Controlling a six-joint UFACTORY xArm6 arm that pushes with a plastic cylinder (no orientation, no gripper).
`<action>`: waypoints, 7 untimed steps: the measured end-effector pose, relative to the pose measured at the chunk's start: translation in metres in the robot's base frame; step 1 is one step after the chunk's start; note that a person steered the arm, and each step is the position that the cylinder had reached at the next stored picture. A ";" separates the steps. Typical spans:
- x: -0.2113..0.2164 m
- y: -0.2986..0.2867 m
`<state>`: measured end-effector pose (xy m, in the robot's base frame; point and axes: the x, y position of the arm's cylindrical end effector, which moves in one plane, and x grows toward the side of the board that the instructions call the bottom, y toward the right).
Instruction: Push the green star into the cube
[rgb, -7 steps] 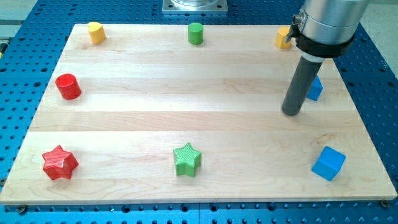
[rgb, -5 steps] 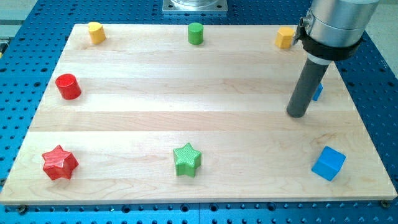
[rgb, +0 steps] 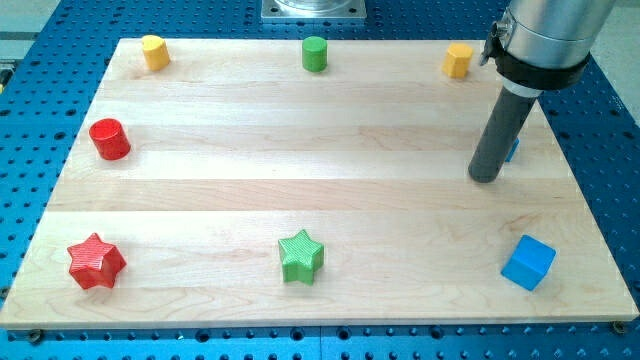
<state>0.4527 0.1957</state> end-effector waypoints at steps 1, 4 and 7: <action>-0.011 0.000; -0.022 0.006; -0.009 -0.153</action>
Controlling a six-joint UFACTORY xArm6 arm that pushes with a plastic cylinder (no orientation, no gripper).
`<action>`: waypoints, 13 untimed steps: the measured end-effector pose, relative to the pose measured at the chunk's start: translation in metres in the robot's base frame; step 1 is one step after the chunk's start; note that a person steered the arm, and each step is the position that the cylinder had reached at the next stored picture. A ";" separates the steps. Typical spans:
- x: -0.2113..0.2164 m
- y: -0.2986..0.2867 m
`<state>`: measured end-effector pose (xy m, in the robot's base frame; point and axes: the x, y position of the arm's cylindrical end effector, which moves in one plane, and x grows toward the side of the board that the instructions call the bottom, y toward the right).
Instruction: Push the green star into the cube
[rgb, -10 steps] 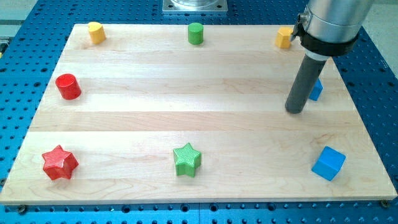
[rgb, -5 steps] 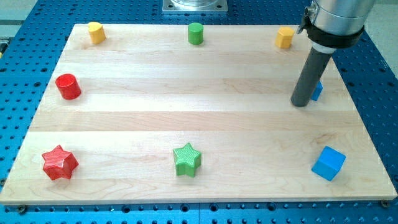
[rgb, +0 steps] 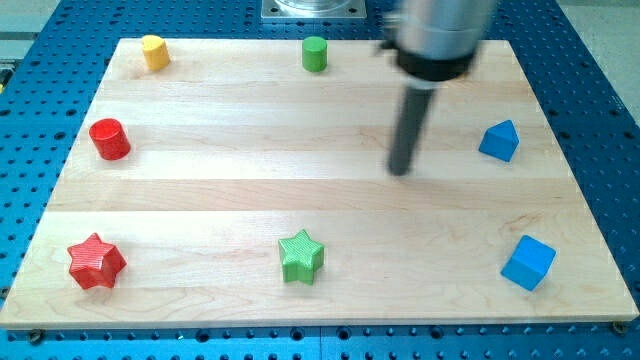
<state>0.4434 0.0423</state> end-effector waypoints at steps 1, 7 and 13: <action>0.030 -0.098; 0.139 -0.109; 0.106 0.071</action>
<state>0.5493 0.1134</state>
